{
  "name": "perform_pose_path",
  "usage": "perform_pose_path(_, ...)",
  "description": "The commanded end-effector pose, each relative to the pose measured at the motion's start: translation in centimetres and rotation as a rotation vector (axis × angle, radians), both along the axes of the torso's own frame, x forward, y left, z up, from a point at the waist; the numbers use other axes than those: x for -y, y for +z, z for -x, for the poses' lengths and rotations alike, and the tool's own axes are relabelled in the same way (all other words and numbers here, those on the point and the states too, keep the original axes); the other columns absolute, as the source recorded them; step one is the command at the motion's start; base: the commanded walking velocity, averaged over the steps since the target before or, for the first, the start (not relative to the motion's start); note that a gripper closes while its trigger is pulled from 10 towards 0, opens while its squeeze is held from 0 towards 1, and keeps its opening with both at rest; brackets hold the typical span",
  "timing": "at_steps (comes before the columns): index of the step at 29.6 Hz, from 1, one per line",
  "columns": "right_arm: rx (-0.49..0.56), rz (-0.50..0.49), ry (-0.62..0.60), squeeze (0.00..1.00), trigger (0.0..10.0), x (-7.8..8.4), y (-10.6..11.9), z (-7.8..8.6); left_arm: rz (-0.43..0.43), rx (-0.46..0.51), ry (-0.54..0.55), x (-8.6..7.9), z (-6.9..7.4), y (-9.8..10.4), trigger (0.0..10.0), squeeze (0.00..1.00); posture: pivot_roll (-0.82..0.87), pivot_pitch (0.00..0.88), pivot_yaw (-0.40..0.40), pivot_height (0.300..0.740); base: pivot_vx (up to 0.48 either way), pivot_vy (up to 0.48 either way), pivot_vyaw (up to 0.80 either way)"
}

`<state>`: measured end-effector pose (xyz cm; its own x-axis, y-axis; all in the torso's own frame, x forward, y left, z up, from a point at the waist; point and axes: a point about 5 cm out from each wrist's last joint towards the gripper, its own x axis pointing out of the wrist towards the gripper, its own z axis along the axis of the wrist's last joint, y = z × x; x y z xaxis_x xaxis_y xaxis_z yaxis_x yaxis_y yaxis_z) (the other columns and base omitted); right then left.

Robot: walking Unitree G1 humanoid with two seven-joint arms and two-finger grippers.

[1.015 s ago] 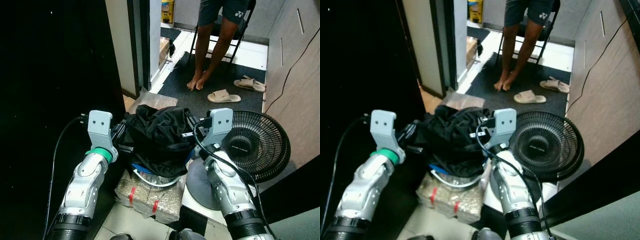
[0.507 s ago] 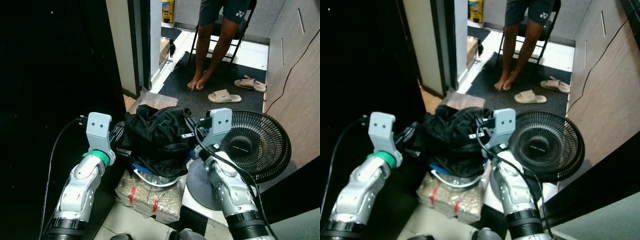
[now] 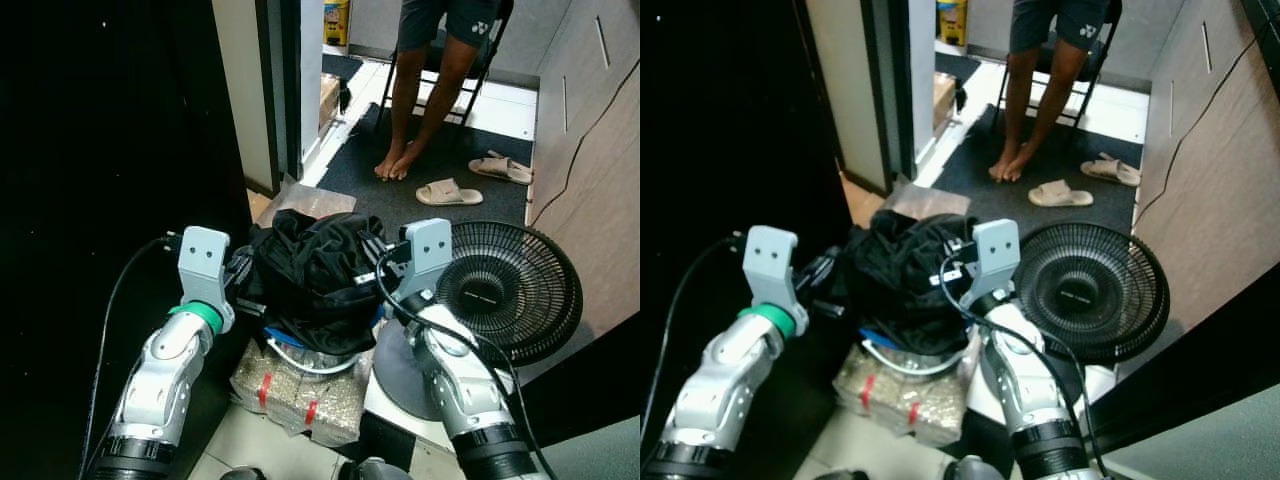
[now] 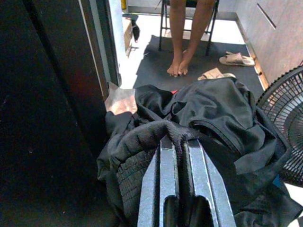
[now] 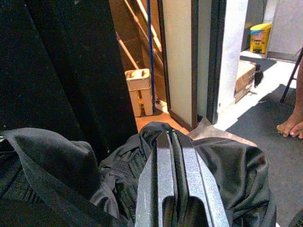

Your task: Clothes washing

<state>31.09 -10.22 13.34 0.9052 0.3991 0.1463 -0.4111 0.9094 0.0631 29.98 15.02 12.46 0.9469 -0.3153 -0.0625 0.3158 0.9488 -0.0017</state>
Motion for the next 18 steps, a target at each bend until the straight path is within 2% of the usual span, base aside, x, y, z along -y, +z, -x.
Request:
perform_pose_path(1, -0.002, 0.008, -0.001, 0.00, 10.0, 0.1, -0.1, 0.3, -0.018, -0.009, -0.006, 0.0, 0.3, -0.2, 10.0, 0.00, -0.04, 0.000, 0.036, 0.740, 0.000, 0.000, 0.00)
perform_pose_path(13, 0.010, 0.035, 0.002, 0.00, 10.0, -0.2, -0.2, 0.4, -0.058, -0.008, -0.007, -0.1, 0.5, -0.6, 10.0, 0.00, -0.04, 0.000, 0.036, 0.740, 0.000, 0.000, 0.00)
perform_pose_path(16, 0.004, 0.035, 0.002, 0.00, 10.0, -0.3, -0.4, 0.5, -0.128, -0.010, -0.037, 0.0, 0.9, -1.4, 10.0, 0.00, -0.04, 0.000, 0.048, 0.740, 0.000, 0.000, 0.00)
perform_pose_path(18, 0.004, 0.035, 0.002, 0.00, 10.0, -0.3, -0.4, 0.5, -0.128, -0.010, -0.037, 0.0, 0.9, -1.4, 10.0, 0.00, -0.04, 0.000, 0.048, 0.740, 0.000, 0.000, 0.00)
